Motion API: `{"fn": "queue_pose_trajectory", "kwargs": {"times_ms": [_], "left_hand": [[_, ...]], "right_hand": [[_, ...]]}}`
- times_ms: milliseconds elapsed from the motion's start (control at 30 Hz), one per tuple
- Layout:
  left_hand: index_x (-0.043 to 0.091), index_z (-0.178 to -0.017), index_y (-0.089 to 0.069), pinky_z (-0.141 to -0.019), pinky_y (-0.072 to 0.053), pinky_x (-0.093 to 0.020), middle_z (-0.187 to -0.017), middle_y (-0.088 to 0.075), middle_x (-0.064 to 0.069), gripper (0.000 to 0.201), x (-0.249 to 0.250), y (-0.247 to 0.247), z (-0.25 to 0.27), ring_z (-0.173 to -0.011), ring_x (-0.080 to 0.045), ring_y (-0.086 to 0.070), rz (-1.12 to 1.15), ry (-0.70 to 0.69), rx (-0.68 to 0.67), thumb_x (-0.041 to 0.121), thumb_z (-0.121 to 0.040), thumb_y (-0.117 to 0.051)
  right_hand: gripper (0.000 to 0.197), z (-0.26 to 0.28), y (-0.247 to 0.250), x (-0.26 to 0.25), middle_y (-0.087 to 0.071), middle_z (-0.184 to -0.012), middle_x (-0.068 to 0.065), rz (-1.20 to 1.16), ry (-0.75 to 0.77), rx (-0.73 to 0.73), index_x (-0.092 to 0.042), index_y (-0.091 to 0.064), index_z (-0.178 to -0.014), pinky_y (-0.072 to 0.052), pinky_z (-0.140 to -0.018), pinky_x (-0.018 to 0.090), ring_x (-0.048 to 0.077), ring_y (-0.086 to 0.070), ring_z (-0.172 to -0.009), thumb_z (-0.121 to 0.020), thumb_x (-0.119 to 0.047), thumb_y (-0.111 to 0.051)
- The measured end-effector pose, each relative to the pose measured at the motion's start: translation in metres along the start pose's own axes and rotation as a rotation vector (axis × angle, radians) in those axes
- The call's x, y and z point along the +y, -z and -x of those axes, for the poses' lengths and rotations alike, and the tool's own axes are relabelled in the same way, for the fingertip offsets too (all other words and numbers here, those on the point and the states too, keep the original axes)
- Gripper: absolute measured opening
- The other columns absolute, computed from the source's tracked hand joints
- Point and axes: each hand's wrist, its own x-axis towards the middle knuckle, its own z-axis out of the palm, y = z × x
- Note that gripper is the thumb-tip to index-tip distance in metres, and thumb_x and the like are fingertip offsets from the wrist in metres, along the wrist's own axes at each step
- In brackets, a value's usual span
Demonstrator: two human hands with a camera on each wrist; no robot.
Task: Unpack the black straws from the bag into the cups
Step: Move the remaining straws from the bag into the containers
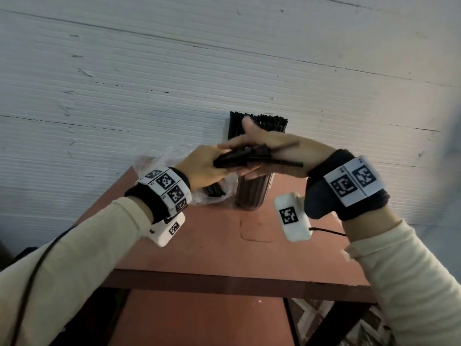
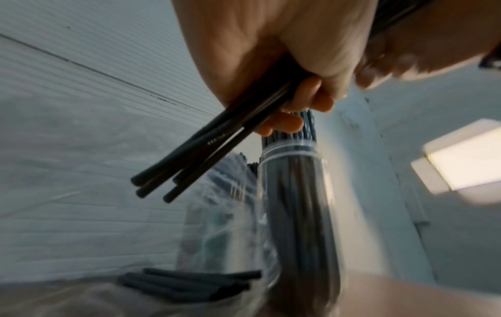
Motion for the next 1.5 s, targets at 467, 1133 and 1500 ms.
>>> {"fn": "queue_pose_trajectory", "kwargs": {"times_ms": [467,1133,1500], "left_hand": [[0.012,-0.066,-0.056,-0.067,-0.047,-0.021,-0.055,-0.051,0.001,0.038,0.026,-0.032,-0.008,-0.056,-0.015,-0.054,0.404,0.06,-0.138,0.036,-0.095,-0.053],[0.009,-0.092,-0.064,-0.066,-0.051,-0.02,-0.072,-0.065,0.003,0.007,0.015,-0.04,-0.004,-0.066,-0.007,-0.061,0.603,0.27,-0.16,0.006,-0.087,-0.067],[0.012,-0.076,-0.062,-0.083,-0.046,-0.026,-0.081,-0.068,0.002,0.035,-0.002,-0.051,-0.001,-0.092,-0.015,-0.063,0.287,0.589,-0.457,0.045,-0.088,-0.063]], "right_hand": [[0.052,-0.006,0.006,-0.025,-0.042,-0.142,0.002,0.228,0.734,0.713,-0.018,-0.029,-0.146,-0.048,-0.095,0.02,-0.008,-0.05,-0.116,-0.099,-0.023,-0.052],[0.027,-0.043,-0.016,0.04,-0.064,-0.102,0.001,0.621,0.544,0.597,-0.008,-0.066,-0.108,-0.045,-0.089,0.016,0.009,-0.058,-0.096,-0.084,-0.002,-0.054],[0.015,-0.044,-0.018,0.048,-0.063,-0.096,0.004,0.677,0.516,0.597,-0.005,-0.07,-0.092,-0.047,-0.087,0.029,0.02,-0.059,-0.091,-0.084,-0.002,-0.056]]}}
